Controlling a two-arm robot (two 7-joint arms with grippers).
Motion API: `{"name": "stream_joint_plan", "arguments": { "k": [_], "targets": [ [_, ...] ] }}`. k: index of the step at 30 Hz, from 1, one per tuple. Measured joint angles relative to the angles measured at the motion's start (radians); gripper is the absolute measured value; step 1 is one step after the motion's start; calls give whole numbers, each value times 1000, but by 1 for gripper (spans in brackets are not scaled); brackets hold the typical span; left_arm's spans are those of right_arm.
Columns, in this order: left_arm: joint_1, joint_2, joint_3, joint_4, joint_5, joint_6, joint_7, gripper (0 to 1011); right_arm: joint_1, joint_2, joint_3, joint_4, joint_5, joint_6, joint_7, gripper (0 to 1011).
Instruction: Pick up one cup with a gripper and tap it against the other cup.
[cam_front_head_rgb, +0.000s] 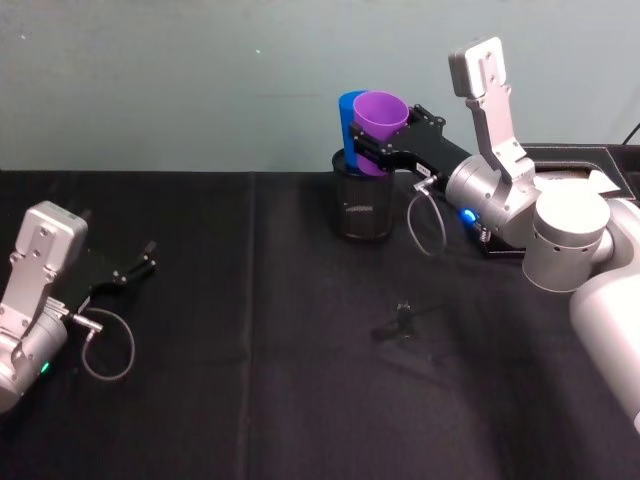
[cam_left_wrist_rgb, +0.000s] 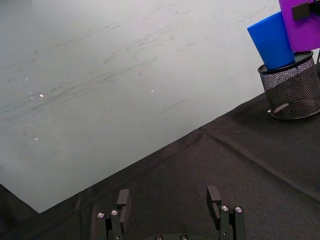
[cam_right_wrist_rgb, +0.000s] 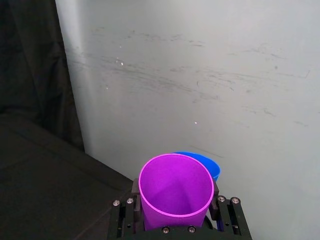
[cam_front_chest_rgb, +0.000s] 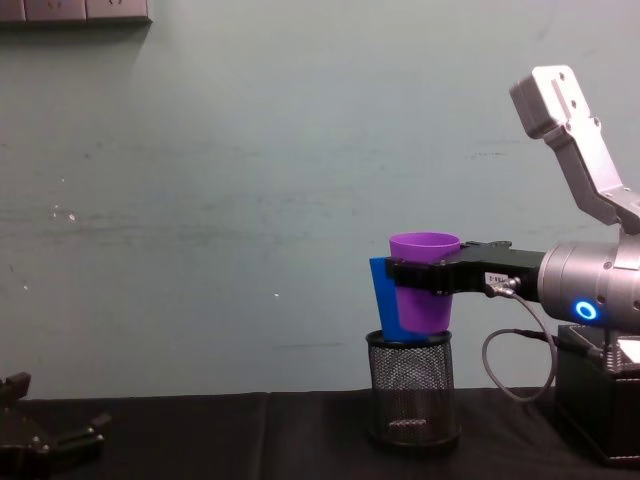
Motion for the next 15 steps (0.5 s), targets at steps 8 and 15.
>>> {"name": "stream_joint_plan", "arguments": {
  "k": [8, 15],
  "targets": [
    [0, 0, 0, 0, 0, 0, 0, 1000, 0, 0, 0, 0, 1, 0, 0, 748],
    [0, 0, 0, 0, 0, 0, 0, 1000, 0, 0, -1, 0, 2, 0, 0, 748]
  ]
}}
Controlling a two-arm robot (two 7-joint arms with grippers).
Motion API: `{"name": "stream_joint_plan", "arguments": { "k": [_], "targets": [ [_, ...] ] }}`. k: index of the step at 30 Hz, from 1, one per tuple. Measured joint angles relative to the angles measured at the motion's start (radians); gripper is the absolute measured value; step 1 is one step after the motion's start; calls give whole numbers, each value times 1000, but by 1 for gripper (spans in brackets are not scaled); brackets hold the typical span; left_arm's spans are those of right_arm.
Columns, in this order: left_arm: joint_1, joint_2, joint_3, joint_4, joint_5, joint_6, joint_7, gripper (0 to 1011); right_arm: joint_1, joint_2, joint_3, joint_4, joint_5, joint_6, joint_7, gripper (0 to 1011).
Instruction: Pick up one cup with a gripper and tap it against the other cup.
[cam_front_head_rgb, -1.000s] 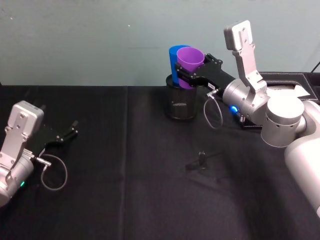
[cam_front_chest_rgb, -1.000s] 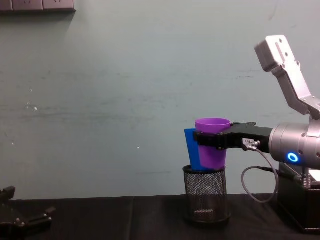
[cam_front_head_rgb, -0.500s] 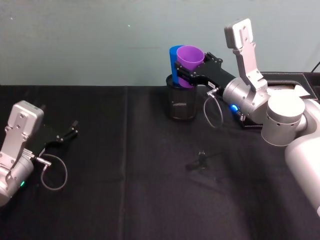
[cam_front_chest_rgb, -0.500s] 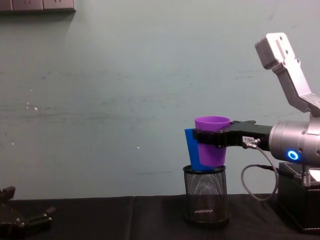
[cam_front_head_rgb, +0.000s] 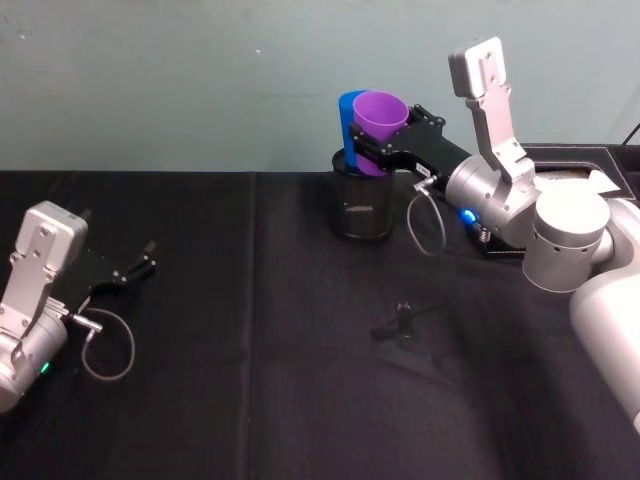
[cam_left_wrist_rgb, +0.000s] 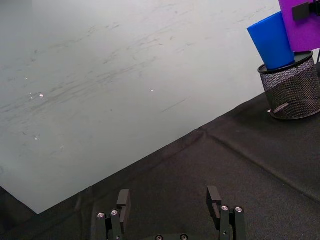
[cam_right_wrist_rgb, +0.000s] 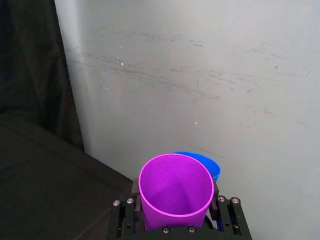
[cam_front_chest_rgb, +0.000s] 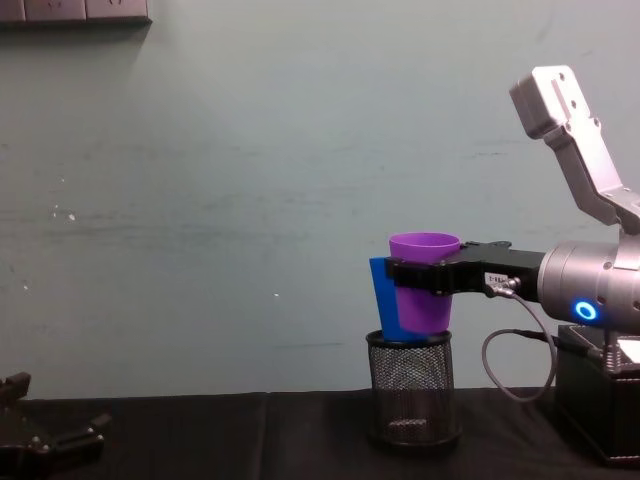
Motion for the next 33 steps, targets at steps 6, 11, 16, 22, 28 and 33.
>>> {"name": "stream_joint_plan", "arguments": {
  "k": [6, 11, 16, 22, 28, 33],
  "targets": [
    [0, 0, 0, 0, 0, 0, 0, 1000, 0, 0, 0, 0, 0, 0, 0, 749],
    [0, 0, 0, 0, 0, 0, 0, 1000, 0, 0, 0, 0, 0, -1, -1, 748],
    [0, 0, 0, 0, 0, 0, 0, 1000, 0, 0, 0, 1, 0, -1, -1, 748],
    [0, 0, 0, 0, 0, 0, 0, 1000, 0, 0, 0, 1, 0, -1, -1, 749],
    [0, 0, 0, 0, 0, 0, 0, 1000, 0, 0, 0, 1, 0, -1, -1, 748],
    [0, 0, 0, 0, 0, 0, 0, 1000, 0, 0, 0, 1, 0, -1, -1, 748]
  ]
}}
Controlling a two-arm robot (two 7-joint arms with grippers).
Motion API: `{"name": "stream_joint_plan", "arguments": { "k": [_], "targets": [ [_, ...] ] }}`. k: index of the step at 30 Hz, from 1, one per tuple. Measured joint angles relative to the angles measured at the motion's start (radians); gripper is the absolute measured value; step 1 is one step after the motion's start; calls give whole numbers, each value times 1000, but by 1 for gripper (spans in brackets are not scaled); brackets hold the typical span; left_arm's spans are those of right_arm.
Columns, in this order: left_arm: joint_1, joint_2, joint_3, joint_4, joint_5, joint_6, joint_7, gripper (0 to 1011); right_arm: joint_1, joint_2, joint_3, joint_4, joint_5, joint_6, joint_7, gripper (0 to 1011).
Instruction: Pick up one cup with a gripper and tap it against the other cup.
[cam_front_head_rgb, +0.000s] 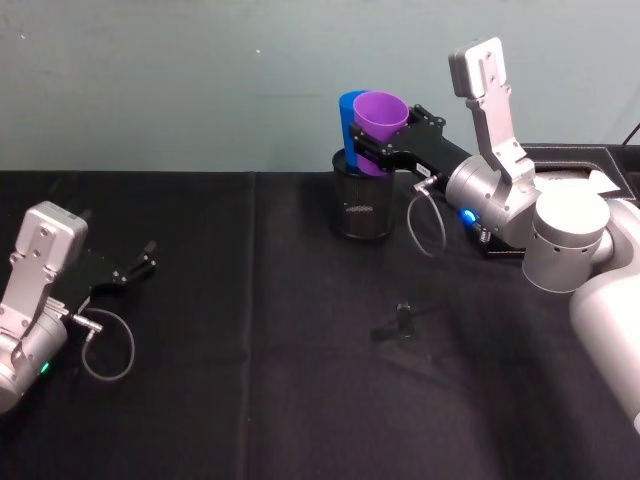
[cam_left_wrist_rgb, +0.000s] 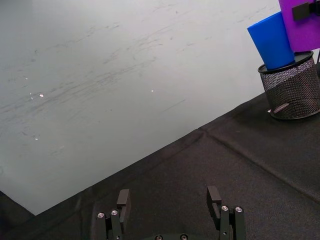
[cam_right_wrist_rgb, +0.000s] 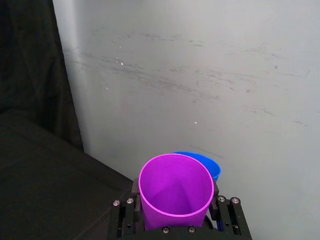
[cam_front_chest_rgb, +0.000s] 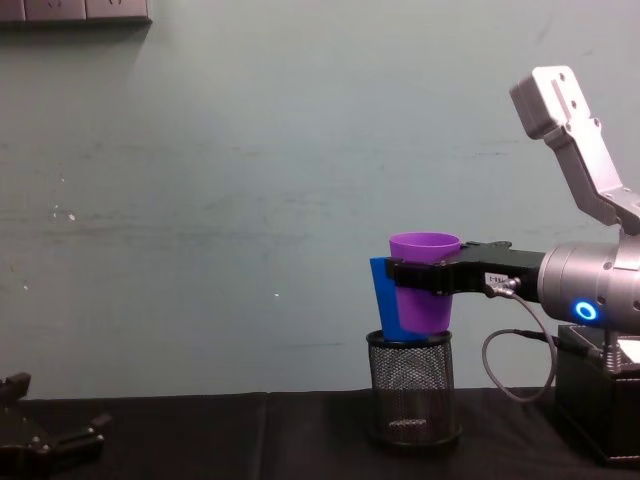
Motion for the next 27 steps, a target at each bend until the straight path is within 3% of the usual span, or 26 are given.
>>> {"name": "stream_joint_plan", "arguments": {
  "k": [27],
  "targets": [
    [0, 0, 0, 0, 0, 0, 0, 1000, 0, 0, 0, 0, 0, 0, -1, 749]
  ]
}}
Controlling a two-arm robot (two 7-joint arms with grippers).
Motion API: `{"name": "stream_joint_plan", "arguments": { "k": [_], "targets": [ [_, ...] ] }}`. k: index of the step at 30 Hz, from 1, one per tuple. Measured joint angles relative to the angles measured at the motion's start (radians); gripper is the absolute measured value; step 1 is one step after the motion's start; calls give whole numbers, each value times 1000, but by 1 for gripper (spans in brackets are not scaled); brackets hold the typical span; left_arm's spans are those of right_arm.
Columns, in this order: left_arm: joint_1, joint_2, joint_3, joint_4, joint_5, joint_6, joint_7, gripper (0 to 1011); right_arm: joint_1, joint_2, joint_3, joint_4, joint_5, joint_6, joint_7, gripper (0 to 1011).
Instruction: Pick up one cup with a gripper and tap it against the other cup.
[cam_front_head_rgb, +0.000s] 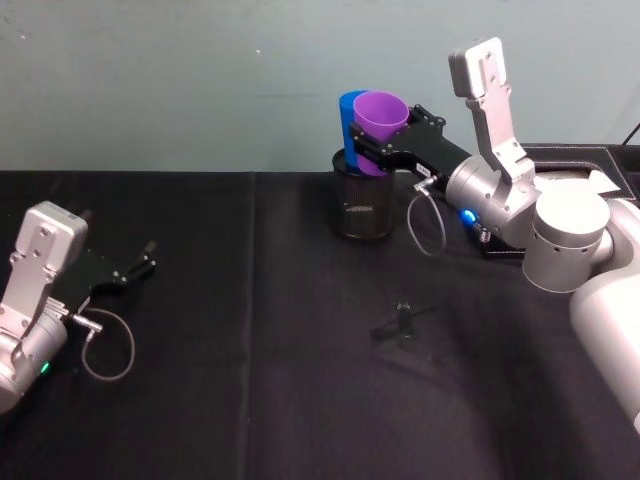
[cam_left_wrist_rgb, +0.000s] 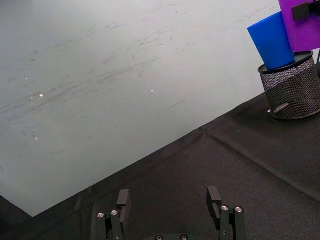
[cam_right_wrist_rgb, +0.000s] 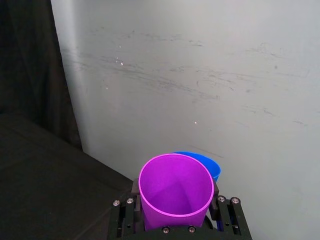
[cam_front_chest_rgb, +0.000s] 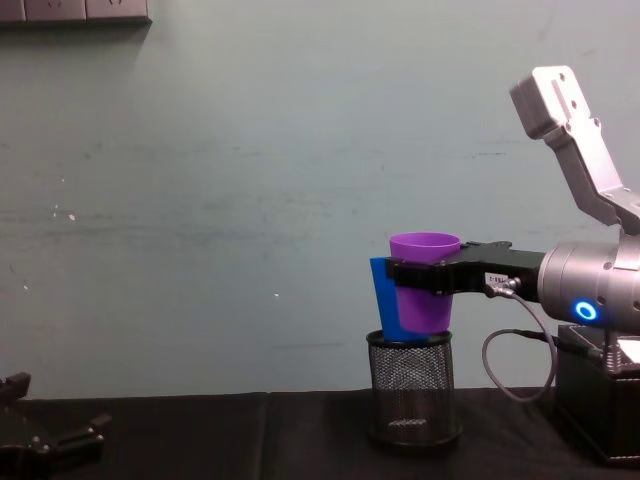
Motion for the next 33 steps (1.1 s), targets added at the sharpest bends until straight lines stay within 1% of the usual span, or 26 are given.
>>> {"name": "stream_joint_plan", "arguments": {
  "k": [33],
  "targets": [
    [0, 0, 0, 0, 0, 0, 0, 1000, 0, 0, 0, 0, 0, 0, 0, 748]
  ]
}}
